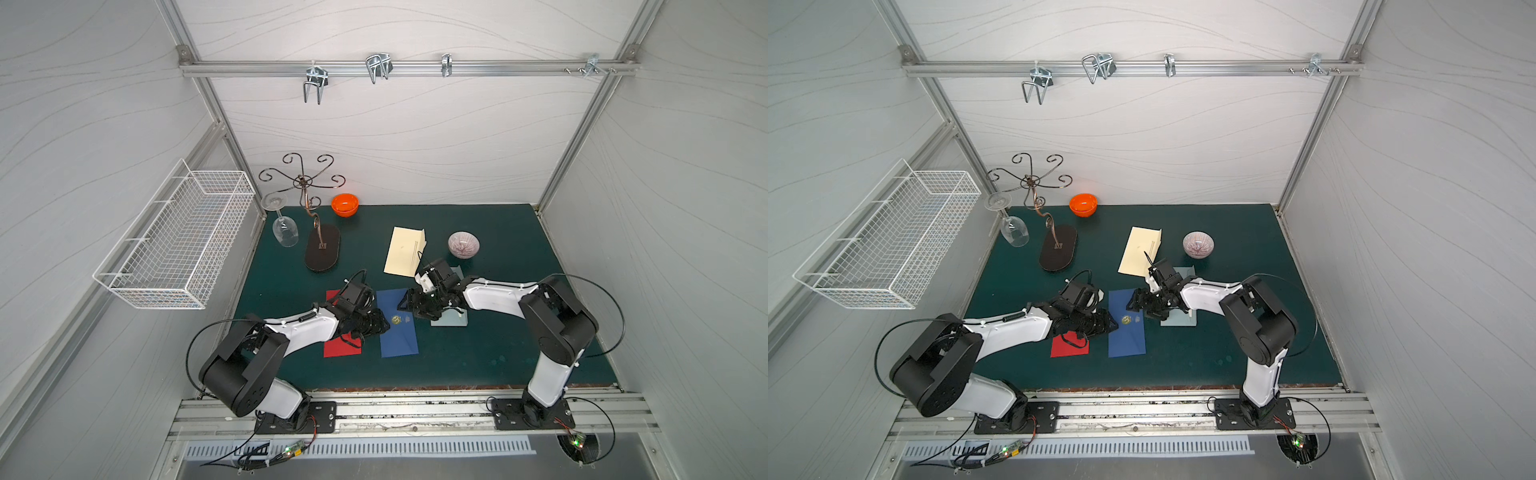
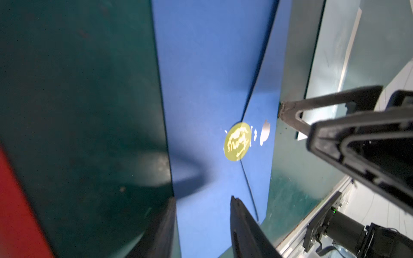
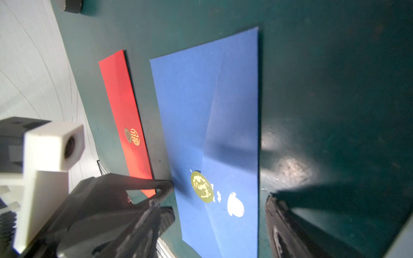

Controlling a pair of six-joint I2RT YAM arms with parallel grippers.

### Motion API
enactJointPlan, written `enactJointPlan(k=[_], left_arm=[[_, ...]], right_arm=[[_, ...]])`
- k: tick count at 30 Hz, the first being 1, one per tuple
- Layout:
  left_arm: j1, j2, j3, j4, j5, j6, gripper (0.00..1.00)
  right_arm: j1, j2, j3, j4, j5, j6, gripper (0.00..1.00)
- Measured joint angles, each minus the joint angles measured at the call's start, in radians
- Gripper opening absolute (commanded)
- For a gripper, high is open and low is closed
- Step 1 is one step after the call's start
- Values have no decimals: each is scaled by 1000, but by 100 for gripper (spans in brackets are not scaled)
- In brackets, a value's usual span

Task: Open the envelope
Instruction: Pick up the envelope from the center of the board.

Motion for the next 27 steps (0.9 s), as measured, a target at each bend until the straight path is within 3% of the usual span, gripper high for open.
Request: enactJointPlan(k=[15, 27], left_arm=[[-4, -26, -21, 6, -23, -27, 43], [-4, -54, -39, 19, -73, -38, 41]], right_arm=[[1, -106, -130, 31, 13, -19, 76], [2, -108, -131, 29, -5, -47, 76]])
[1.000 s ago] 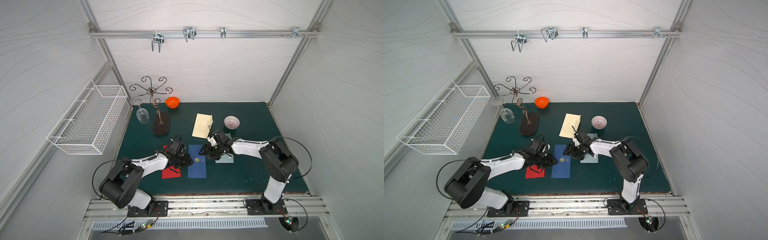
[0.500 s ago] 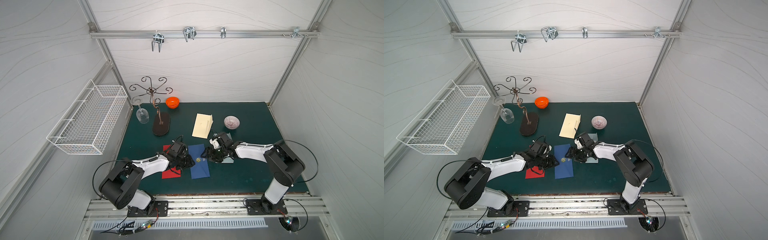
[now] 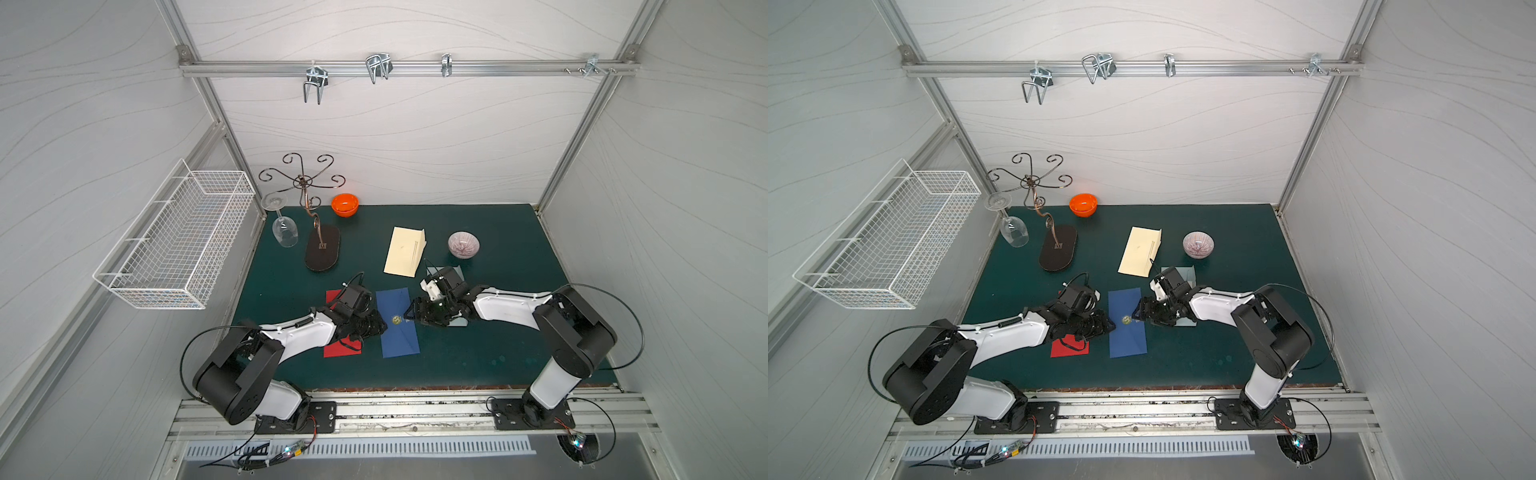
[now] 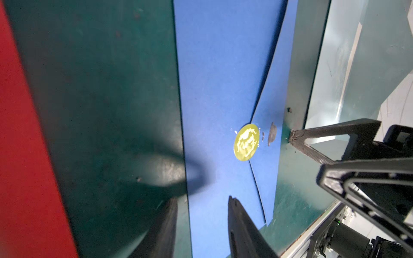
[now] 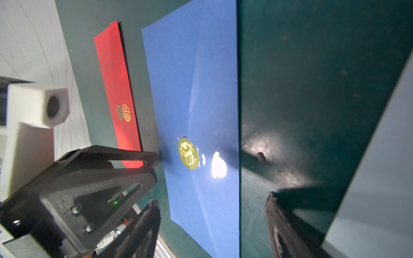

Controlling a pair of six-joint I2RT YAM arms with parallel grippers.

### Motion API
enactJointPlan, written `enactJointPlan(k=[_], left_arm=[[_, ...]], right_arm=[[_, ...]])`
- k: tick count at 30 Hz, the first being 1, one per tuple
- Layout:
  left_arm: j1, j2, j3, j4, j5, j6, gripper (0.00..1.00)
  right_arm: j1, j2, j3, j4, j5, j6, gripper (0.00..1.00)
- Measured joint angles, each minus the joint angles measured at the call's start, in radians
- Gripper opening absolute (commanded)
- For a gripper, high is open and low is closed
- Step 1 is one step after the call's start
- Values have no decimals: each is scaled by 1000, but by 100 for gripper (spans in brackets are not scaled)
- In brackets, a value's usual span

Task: Open the envelope
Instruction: Pick up the envelope from the center of the board.

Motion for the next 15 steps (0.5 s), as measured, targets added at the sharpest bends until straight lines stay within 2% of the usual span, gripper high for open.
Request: enactJointPlan(k=[15], left_arm=[[10, -72, -25, 21, -44, -20, 42]], right_arm=[[-6, 0, 0, -7, 0, -2, 74]])
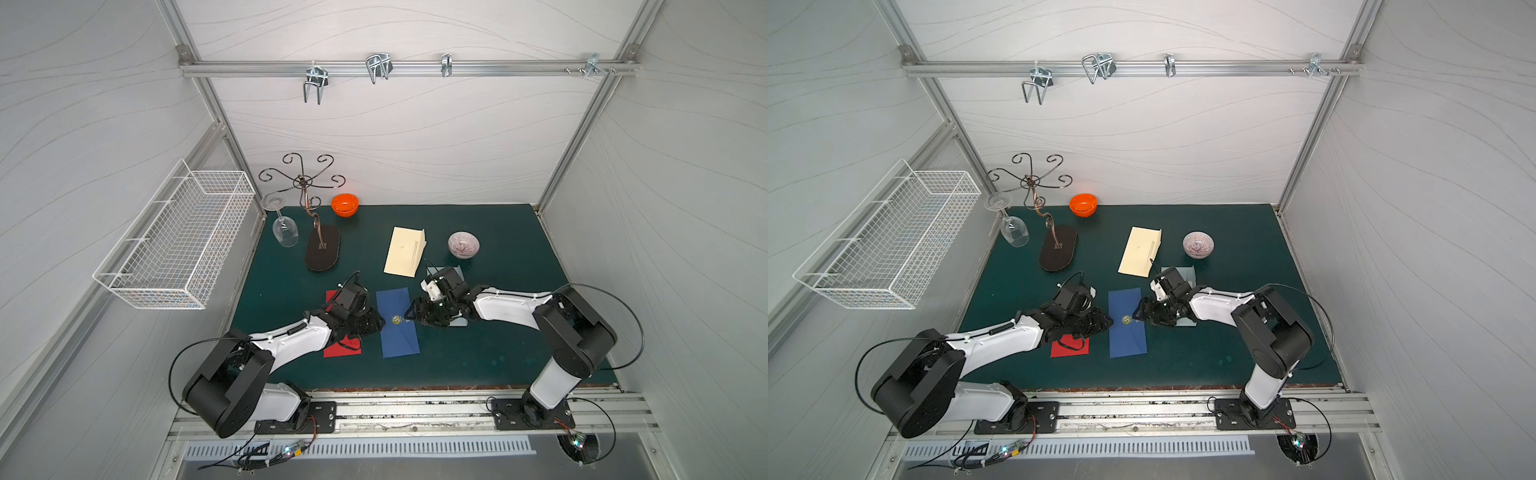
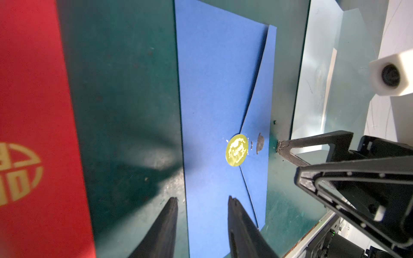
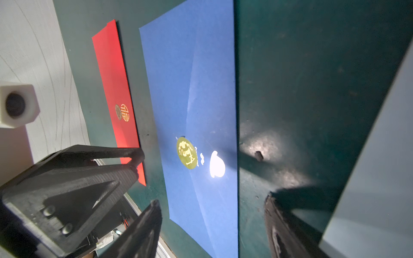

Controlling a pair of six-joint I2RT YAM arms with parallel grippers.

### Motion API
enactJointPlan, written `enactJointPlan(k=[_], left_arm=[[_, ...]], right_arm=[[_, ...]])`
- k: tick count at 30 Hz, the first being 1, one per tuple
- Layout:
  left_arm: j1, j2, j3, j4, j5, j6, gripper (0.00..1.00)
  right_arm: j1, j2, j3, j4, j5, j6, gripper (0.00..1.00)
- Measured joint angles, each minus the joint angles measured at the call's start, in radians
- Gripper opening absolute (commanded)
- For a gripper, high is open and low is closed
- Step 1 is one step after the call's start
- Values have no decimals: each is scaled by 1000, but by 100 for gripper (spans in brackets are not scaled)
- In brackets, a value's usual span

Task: Open the envelope
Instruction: Pick up the envelope from the center of the board.

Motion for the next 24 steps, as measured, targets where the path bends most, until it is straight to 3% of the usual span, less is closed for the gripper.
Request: enactJointPlan(k=[6, 11, 14, 18, 24], left_arm=[[20, -53, -9, 9, -21, -4, 46], [35, -147, -37, 16, -60, -9, 56], [57, -195, -53, 25, -71, -11, 79], [83, -214, -74, 60, -71, -30, 100], [87, -212, -131, 141, -22, -54, 100]], right_arm=[[-1, 0, -5, 8, -7, 0, 74], [-7, -2, -20, 33, -25, 2, 74], [-8, -3, -23, 38, -30, 2, 74], [-9, -2, -27, 48, -36, 3, 74], [-9, -2, -27, 50, -38, 3, 74]])
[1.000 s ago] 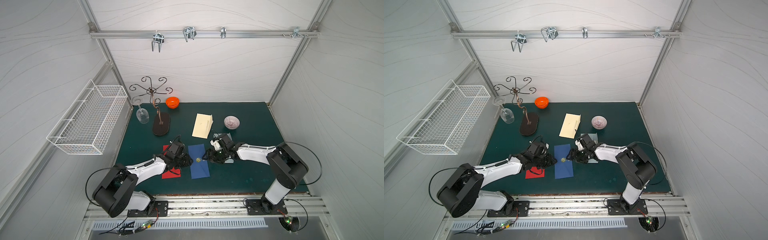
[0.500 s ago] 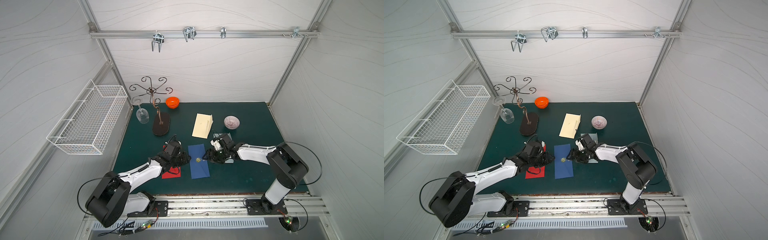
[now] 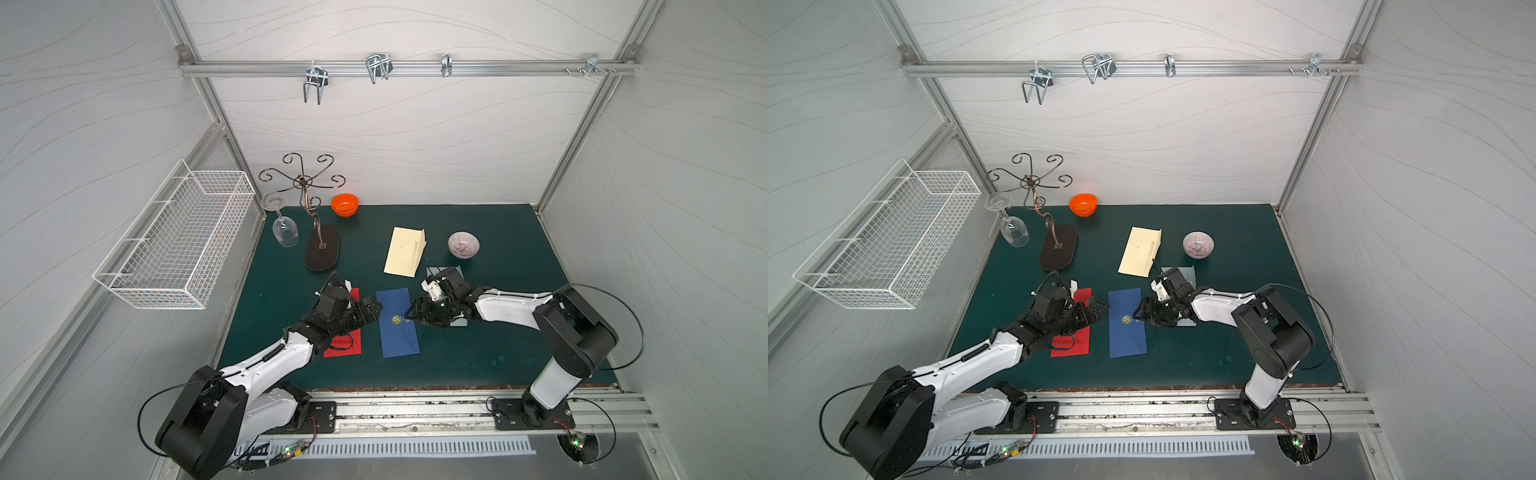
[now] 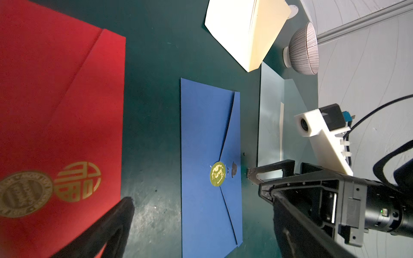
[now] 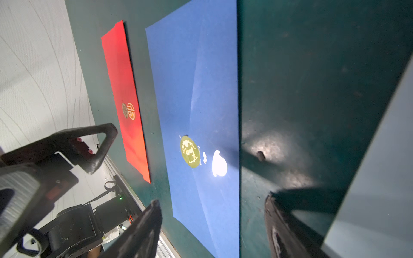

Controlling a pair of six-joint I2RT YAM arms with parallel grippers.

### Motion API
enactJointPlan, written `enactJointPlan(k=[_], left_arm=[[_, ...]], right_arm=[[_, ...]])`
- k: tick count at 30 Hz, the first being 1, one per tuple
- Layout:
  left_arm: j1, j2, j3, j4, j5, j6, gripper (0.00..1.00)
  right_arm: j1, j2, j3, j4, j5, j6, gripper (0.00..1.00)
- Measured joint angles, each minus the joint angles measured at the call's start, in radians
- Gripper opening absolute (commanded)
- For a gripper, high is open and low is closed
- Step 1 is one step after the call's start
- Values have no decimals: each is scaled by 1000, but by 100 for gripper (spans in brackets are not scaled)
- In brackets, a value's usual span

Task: Open the envelope
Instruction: Pick up the envelope from the center of the board.

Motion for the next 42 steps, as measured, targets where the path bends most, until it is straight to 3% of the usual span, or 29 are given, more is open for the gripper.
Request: enactJointPlan(k=[5, 9, 16, 19, 23, 32, 37, 42], left_arm=[[0, 43, -3, 23, 58, 3, 99], [0, 112, 0, 43, 110, 5, 90], [-44, 209, 38, 75, 159, 3, 87], [-57, 203, 46, 74, 152, 3, 89], [-62, 145, 47, 37, 112, 16, 100], [-51, -36, 46, -53, -39, 27, 100], [23, -15, 0, 4, 15, -11, 99], [32, 37, -19, 42, 87, -27, 94]], right_arm=[[-1, 0, -1, 3, -3, 3, 74], [-2, 1, -1, 4, -6, 7, 75], [-3, 1, -6, 13, -10, 10, 74], [-5, 0, -13, 24, -13, 11, 74], [-5, 1, -16, 35, -19, 18, 74], [-5, 13, -11, 47, -29, 27, 74], [-5, 13, -11, 47, -29, 31, 74], [-5, 13, -11, 47, -29, 34, 74]])
